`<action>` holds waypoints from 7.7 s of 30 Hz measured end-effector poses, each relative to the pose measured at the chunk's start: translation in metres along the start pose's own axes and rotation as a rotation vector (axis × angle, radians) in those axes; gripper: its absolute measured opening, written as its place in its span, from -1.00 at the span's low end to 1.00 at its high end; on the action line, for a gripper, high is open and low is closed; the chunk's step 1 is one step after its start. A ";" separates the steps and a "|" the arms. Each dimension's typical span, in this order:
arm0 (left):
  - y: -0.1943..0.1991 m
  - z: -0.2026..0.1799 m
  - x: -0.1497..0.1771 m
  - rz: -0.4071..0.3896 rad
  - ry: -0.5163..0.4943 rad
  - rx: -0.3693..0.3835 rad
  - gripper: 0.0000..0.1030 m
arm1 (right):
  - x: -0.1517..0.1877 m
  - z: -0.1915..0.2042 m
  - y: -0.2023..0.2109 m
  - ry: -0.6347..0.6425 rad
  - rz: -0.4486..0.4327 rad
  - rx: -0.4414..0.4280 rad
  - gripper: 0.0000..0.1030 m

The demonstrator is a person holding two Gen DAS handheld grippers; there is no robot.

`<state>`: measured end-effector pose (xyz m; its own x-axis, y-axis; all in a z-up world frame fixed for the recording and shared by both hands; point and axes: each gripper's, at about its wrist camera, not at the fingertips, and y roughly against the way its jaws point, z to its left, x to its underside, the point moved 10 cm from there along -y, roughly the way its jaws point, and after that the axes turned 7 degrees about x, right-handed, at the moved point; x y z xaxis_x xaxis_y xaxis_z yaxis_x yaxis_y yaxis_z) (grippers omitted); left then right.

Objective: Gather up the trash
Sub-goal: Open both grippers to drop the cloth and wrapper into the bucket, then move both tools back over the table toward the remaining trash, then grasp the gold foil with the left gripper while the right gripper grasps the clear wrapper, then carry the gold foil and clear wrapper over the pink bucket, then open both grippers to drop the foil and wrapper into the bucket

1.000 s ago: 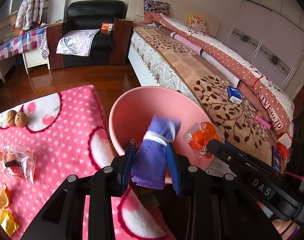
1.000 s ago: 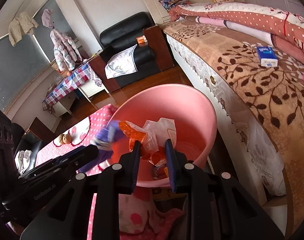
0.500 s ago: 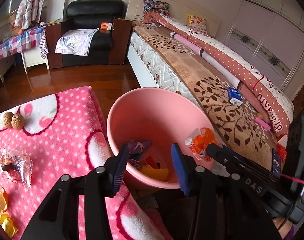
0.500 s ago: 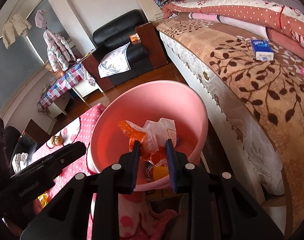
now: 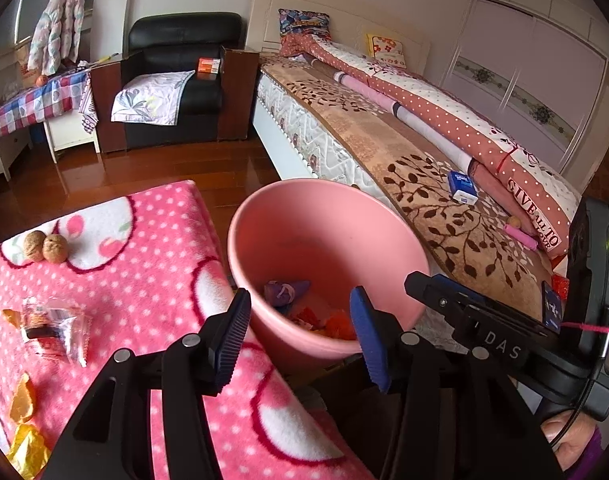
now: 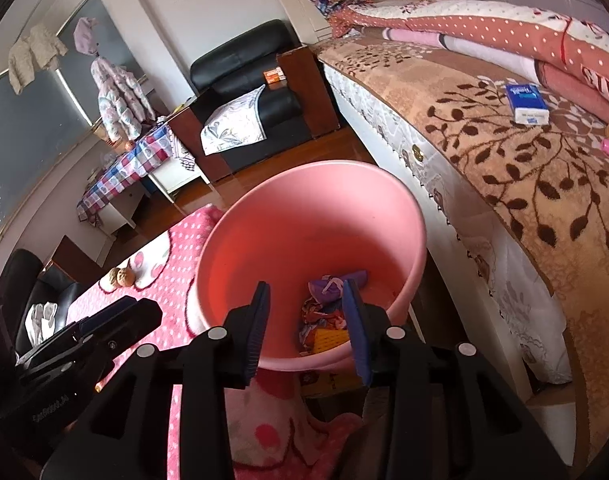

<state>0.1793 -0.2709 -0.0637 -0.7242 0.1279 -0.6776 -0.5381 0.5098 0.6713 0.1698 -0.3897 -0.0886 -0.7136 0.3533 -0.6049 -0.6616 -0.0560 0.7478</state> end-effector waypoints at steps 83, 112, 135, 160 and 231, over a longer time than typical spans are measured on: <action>0.128 0.264 0.126 -0.057 0.420 -0.276 -0.90 | 0.085 0.256 -0.057 0.425 0.204 -0.313 -0.26; 0.122 0.253 0.122 -0.049 0.405 -0.263 -0.91 | 0.094 0.255 -0.067 0.353 0.259 -0.366 -0.64; 0.108 0.165 0.062 -0.082 0.247 -0.197 -0.90 | 0.038 0.155 0.006 0.211 0.039 -0.291 -0.64; 0.037 0.063 -0.012 -0.046 0.040 -0.164 -0.90 | -0.008 0.051 0.014 0.129 -0.120 -0.052 -0.64; -0.028 0.018 -0.026 -0.019 -0.040 -0.153 -0.15 | -0.031 0.001 -0.006 0.081 -0.133 0.071 -0.19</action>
<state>0.2210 -0.2737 -0.0705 -0.6968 0.1548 -0.7003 -0.6136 0.3770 0.6938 0.1960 -0.3995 -0.0745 -0.6387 0.2768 -0.7179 -0.7356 0.0538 0.6752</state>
